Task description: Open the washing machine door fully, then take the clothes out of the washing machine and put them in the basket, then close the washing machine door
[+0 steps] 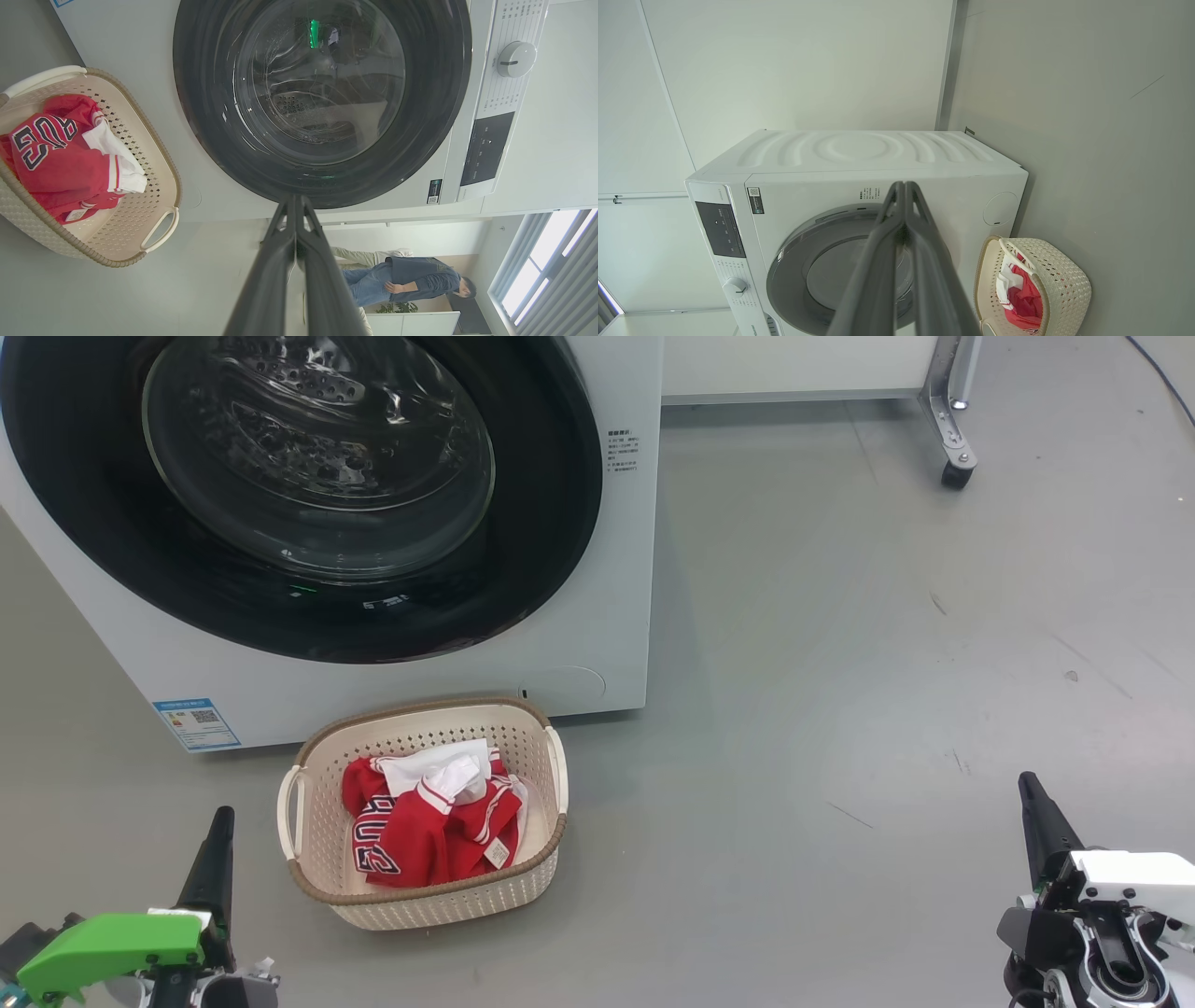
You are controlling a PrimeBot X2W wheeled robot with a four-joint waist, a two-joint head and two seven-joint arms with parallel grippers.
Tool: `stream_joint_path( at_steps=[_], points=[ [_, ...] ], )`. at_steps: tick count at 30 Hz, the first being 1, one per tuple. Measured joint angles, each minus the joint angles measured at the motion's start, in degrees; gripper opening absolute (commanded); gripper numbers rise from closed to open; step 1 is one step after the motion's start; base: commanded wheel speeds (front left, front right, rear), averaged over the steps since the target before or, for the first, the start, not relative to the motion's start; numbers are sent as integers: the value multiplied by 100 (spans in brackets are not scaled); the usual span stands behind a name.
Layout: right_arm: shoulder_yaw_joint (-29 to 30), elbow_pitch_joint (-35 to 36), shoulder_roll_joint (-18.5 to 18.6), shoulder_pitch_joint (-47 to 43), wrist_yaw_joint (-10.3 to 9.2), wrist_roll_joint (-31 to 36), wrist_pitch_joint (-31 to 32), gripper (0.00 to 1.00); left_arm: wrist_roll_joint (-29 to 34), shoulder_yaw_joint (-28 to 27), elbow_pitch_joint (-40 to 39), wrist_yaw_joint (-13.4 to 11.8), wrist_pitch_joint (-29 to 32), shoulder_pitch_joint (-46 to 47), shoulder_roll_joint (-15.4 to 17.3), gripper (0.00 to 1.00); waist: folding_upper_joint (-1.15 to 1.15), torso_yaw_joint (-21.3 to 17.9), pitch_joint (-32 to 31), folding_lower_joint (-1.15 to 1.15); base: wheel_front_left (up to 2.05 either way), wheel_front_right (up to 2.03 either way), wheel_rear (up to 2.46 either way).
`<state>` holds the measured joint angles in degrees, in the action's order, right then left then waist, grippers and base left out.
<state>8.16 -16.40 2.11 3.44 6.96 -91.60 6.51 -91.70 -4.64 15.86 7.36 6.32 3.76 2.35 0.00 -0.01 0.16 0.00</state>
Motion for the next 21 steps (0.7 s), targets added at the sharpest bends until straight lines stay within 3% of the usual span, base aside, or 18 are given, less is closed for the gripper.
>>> stream_joint_path(
  at_steps=[21],
  points=[
    [-2,18,-1,0,0,-8,-1,0,0,-4,-1,0,0,0,-1,0,0,0,0,0,0,0,0]
  ],
)
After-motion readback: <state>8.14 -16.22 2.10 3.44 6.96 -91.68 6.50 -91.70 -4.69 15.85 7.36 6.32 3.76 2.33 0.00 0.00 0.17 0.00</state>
